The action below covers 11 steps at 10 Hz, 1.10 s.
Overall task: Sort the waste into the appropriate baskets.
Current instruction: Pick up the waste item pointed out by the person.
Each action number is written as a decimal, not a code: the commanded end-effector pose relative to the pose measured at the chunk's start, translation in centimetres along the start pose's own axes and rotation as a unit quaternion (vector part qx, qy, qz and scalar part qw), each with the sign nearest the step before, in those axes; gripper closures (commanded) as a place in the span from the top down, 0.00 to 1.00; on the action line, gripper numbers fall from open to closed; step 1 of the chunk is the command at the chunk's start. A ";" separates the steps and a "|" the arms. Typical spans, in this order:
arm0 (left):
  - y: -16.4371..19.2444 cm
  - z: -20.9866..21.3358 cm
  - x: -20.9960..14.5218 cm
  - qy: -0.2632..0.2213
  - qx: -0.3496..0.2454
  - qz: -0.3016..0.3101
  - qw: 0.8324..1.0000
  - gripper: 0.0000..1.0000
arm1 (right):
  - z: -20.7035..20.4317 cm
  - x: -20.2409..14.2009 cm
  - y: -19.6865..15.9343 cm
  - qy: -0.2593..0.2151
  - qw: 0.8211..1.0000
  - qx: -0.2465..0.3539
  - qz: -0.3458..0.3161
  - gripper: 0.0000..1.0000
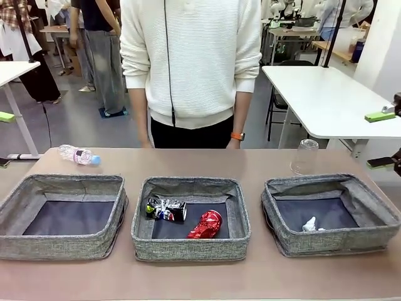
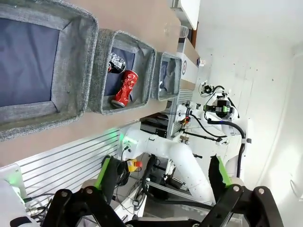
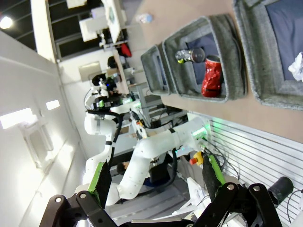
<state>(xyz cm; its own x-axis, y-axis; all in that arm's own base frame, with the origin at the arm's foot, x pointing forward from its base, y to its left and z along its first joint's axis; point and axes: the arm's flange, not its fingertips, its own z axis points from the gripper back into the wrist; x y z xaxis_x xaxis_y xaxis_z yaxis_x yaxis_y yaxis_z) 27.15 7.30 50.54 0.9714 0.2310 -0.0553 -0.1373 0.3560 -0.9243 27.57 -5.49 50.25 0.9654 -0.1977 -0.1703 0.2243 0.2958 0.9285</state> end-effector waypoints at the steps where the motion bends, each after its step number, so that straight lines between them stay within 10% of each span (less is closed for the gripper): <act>1: -0.1 0.2 0.0 0.003 -0.012 -0.012 1.000 1.00 | -0.1 0.3 0.3 -0.005 1.000 0.004 0.010 1.00; 11: -0.1 0.2 0.0 0.003 -0.012 -0.012 1.000 1.00 | -0.1 0.3 0.3 -0.005 1.000 0.004 0.010 1.00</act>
<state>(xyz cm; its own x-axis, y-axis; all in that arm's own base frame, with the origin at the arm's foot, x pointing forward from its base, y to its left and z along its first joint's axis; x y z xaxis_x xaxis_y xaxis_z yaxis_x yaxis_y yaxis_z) 27.15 7.30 50.50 0.9721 0.2281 -0.0550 -0.1355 0.3545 -0.9252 27.57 -5.49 50.25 0.9654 -0.1977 -0.1703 0.2243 0.2958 0.9285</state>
